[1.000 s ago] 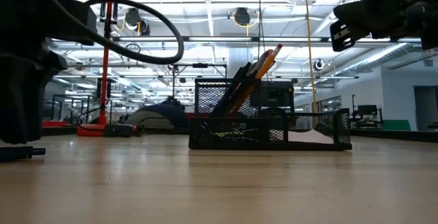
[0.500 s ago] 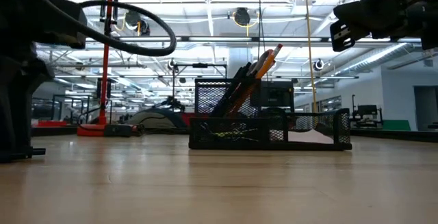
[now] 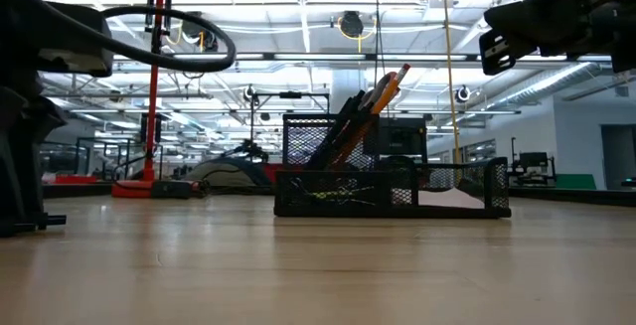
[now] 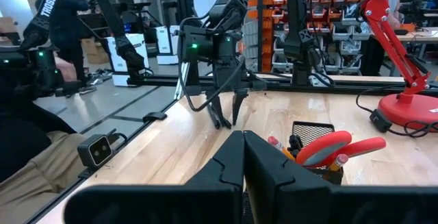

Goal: Pick and place office supplies into organizer
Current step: Put the black pen into the black desk organizer

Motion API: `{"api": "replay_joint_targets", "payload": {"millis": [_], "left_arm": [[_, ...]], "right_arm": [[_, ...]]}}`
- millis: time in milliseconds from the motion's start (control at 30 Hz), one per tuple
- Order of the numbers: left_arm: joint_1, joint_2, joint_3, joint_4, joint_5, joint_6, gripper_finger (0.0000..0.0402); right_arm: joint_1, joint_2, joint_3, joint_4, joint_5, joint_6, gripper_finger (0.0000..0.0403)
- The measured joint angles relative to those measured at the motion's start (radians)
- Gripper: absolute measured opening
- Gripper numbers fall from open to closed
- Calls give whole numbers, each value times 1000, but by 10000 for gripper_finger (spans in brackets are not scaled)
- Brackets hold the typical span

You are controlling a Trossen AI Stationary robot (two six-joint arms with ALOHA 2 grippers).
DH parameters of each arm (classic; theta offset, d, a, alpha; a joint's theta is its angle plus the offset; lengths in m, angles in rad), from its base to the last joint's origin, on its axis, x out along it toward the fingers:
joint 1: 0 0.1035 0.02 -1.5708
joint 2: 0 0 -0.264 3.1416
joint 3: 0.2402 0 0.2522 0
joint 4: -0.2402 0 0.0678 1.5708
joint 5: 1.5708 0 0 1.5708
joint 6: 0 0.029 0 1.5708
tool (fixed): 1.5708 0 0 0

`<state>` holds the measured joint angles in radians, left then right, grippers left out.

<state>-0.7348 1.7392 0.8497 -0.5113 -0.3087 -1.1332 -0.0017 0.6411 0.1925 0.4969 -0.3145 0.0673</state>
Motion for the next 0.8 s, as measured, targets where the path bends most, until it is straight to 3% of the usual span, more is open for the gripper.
{"api": "replay_joint_targets", "payload": {"millis": [100, 433, 800], "left_arm": [[-7, 8, 0, -4, 27, 3, 131], [-46, 33, 3, -43, -50, 77, 131], [-30, 61, 3, 9, -51, 151, 131]], "right_arm": [[0, 0, 0, 0, 0, 0, 0], [0, 0, 0, 0, 2, -2, 0], [0, 1, 0, 0, 31, -1, 0]]}}
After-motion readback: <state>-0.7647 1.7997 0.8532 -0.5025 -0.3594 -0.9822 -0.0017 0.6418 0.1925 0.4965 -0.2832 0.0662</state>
